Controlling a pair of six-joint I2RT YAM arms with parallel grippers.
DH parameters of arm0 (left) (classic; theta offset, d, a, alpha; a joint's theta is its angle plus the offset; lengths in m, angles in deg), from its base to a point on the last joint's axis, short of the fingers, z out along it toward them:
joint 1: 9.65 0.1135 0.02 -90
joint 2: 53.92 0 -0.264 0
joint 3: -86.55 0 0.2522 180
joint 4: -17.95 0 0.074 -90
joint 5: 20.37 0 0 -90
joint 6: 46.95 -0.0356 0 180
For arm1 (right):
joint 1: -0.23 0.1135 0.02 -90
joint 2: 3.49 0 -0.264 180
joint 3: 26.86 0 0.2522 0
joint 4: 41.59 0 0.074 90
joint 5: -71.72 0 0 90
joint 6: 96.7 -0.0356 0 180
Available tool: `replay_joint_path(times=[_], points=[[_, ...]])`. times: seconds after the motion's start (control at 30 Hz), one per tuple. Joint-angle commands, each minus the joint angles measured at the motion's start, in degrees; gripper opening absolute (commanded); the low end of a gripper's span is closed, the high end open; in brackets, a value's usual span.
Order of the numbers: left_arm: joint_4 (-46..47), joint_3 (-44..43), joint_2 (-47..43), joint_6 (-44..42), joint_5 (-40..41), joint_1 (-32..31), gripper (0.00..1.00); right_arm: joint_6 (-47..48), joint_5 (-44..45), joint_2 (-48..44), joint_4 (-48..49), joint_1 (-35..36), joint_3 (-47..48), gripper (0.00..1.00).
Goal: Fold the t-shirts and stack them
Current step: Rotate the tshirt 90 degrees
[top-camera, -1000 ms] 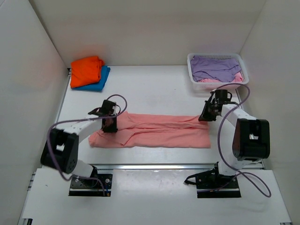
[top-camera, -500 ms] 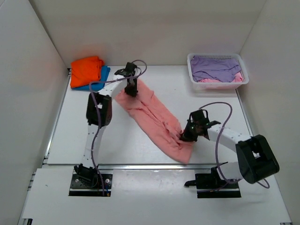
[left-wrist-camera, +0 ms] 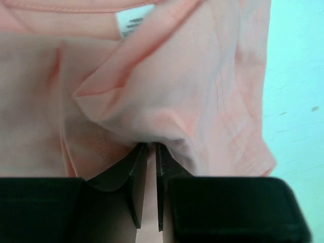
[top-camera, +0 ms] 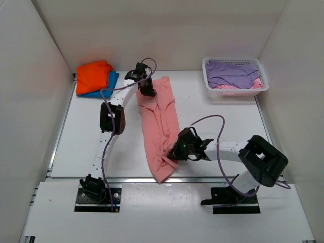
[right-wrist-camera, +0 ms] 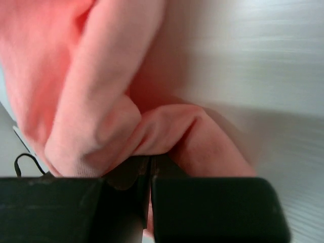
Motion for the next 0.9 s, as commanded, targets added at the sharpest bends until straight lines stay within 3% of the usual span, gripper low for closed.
replay_joint_path(times=[0.0, 0.13, 0.47, 0.7, 0.87], points=[[5.0, 0.1, 2.1, 6.7, -6.5, 2.0, 0.24, 3.1, 5.7, 7.5, -3.5, 4.1, -0.9, 0.00], [9.9, -1.1, 4.0, 8.5, -8.6, 3.1, 0.23, 5.4, 6.7, 11.0, -1.6, 5.2, 0.8, 0.00], [25.2, -2.5, 6.6, 17.2, -11.1, 6.4, 0.21, 1.5, 5.8, 5.2, 1.3, 2.9, -7.5, 0.00], [29.1, -1.2, -0.3, 18.5, -9.8, 7.3, 0.22, -1.1, 8.6, -4.1, -0.9, 4.5, -8.6, 0.00], [27.4, -1.9, -6.0, 19.0, -16.6, 8.2, 0.28, 3.6, 9.9, -11.6, 4.8, 6.3, -9.3, 0.03]])
